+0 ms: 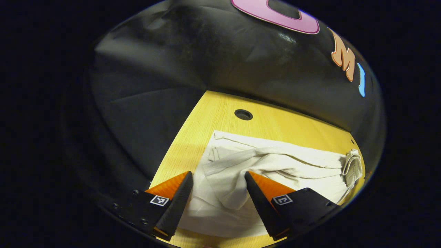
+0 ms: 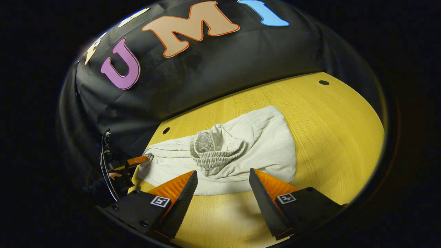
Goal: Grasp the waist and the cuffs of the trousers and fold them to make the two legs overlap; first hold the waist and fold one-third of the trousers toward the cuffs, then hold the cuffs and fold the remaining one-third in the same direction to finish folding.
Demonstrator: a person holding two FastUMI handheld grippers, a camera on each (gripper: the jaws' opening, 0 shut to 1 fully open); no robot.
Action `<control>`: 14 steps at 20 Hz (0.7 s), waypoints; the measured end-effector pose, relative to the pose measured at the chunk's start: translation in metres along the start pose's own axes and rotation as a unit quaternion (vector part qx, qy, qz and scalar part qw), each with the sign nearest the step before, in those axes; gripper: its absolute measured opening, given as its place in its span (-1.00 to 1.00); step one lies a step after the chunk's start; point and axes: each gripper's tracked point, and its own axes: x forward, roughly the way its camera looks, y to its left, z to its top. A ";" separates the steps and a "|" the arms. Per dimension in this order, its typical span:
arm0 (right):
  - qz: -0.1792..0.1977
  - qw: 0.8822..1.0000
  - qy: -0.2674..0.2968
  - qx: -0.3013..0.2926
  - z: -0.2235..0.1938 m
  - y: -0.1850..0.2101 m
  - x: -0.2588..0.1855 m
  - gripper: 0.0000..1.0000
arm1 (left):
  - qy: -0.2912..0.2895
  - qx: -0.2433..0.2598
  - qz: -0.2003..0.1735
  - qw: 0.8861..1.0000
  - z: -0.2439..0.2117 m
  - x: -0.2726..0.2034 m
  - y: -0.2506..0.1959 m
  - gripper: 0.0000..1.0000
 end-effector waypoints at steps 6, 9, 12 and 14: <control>0.000 1.000 0.002 -0.001 0.000 -0.009 -0.005 0.93 | 0.052 0.063 0.004 0.997 -0.012 0.006 -0.012 0.17; 0.004 1.000 -0.008 0.014 0.005 -0.015 -0.004 0.93 | 0.050 0.059 -0.002 0.997 -0.007 0.008 -0.027 -0.70; 0.004 1.000 -0.007 0.022 0.009 -0.026 -0.009 0.93 | 0.047 0.053 0.023 0.997 -0.005 0.009 -0.027 -1.00; 0.008 1.000 -0.011 0.027 0.016 -0.033 -0.014 0.93 | 0.025 0.040 0.019 0.999 0.011 0.001 -0.040 -1.00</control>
